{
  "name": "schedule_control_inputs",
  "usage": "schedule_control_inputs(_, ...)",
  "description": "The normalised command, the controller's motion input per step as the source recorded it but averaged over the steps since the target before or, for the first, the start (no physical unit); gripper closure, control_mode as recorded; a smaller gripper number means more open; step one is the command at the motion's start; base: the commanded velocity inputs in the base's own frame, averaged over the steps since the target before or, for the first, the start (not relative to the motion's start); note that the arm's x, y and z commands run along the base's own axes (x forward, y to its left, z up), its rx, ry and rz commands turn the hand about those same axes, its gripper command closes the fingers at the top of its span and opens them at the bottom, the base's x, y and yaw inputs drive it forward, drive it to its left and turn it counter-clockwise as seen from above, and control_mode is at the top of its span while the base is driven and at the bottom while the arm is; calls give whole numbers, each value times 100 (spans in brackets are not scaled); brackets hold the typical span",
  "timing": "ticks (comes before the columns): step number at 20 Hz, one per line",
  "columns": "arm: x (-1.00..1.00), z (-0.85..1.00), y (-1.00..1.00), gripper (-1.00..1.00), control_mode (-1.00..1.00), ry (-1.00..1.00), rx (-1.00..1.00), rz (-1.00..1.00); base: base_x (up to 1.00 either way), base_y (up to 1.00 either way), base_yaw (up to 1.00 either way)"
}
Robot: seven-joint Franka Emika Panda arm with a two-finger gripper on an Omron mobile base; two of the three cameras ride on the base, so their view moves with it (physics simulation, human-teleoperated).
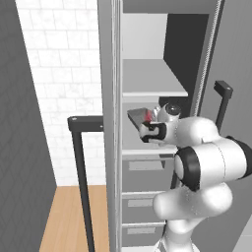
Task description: Take the meat container that has the steak and place it on the second highest rack of the freezer. Then take the vegetable container that has the avocado and bell pepper and place it on the highest rack of the freezer.
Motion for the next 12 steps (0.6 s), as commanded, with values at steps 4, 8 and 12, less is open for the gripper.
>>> schedule_control_inputs(4, -79, 61, 0, -100, -100, 8, 0, -11, 0, 0, 0)
schedule_control_inputs(8, -78, 77, 1, -100, -100, 16, 2, -9, 0, 0, 0)
schedule_control_inputs(12, -89, 67, 0, -100, -100, 25, 6, -4, 0, 0, 0)
